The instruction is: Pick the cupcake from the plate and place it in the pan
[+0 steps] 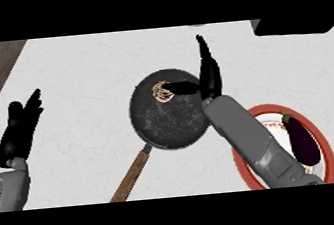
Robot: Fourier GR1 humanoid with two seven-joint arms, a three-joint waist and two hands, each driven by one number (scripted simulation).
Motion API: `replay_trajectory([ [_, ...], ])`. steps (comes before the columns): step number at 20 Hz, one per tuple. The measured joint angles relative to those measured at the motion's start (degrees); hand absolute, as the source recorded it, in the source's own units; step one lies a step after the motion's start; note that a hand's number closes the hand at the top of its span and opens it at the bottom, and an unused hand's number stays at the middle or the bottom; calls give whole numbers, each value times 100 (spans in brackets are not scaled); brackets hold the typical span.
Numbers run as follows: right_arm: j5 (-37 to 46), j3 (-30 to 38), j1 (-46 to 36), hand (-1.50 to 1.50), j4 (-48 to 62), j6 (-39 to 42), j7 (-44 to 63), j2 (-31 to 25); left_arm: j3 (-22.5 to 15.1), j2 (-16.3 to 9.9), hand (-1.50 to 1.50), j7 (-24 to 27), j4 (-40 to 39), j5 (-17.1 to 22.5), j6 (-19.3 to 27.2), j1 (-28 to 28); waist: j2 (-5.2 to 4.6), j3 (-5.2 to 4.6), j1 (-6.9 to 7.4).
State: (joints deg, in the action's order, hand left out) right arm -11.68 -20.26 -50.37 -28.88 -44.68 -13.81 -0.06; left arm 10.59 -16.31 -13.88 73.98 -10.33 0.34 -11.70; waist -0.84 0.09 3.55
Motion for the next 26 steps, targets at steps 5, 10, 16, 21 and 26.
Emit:
replay_trajectory([
  [5, -93, 223, 613, -150, -581, 185, -155, -376, 152, -36, 0, 78, 93, 36, 56, 320, 77, -6, -273],
  [10, -189, 320, 1490, -150, -1688, 725, -71, -1158, 238, -77, 0, 16, 200, 76, 36, 487, 115, -10, -409],
  [16, -431, 526, 2614, -150, -3080, 1652, 200, -2286, 329, -136, 0, 40, 253, 149, -46, 580, 120, -13, -445],
  [21, -630, 906, 3451, -150, -3991, 2354, 343, -3084, 288, -77, 0, 106, 220, 77, -8, 569, 108, -12, -433],
  [26, -857, 1437, 4217, -150, -4382, 3126, 50, -3593, 328, -129, 0, -109, 447, 166, -133, 575, 101, -10, -405],
])
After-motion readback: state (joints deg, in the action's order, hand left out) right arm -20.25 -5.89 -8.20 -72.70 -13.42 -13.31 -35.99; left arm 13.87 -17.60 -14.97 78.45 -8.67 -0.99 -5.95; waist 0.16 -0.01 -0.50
